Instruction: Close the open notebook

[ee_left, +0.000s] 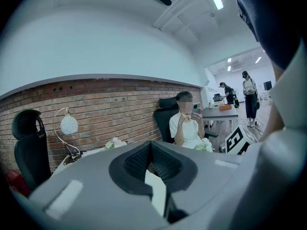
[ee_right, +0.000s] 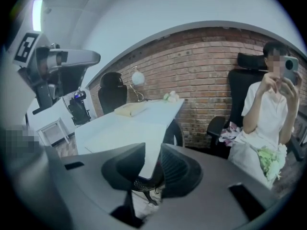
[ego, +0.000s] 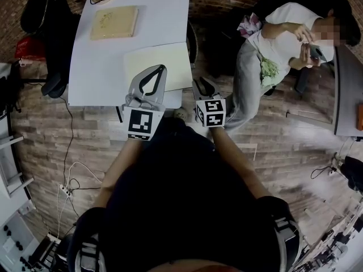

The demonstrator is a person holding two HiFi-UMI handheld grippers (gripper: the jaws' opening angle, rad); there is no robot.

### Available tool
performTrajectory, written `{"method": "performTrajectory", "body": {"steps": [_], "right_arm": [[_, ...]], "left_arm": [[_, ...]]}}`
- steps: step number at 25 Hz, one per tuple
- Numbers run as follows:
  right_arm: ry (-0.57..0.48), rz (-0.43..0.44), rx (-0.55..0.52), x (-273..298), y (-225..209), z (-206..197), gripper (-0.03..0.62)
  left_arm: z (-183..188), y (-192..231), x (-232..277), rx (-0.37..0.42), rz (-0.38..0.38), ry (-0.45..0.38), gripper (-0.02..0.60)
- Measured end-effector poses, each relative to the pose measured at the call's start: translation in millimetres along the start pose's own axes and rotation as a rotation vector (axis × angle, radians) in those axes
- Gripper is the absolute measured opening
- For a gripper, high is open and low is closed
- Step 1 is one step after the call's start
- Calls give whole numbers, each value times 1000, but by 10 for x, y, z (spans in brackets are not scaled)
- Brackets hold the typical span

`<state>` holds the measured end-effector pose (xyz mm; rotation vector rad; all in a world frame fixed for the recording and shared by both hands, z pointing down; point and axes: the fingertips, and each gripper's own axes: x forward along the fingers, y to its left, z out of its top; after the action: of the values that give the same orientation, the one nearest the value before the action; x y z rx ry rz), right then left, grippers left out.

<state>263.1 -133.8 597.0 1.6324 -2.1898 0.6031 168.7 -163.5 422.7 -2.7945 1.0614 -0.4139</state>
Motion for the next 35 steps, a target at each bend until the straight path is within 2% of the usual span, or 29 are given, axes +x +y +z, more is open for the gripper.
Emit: {"method": "performTrajectory", "body": {"steps": [13,27,35], "right_arm": [[103,43,98,232,-49,-295,91],[173,154,360,411,-19,-585,115],[207,175,483,448,-20,-659,115]], "left_arm": [[-101,62,103,-9,-5,24,-5],[-210,228,90,-20,20,43,-5],[-225,247,125,-18,10,49,-5]]}}
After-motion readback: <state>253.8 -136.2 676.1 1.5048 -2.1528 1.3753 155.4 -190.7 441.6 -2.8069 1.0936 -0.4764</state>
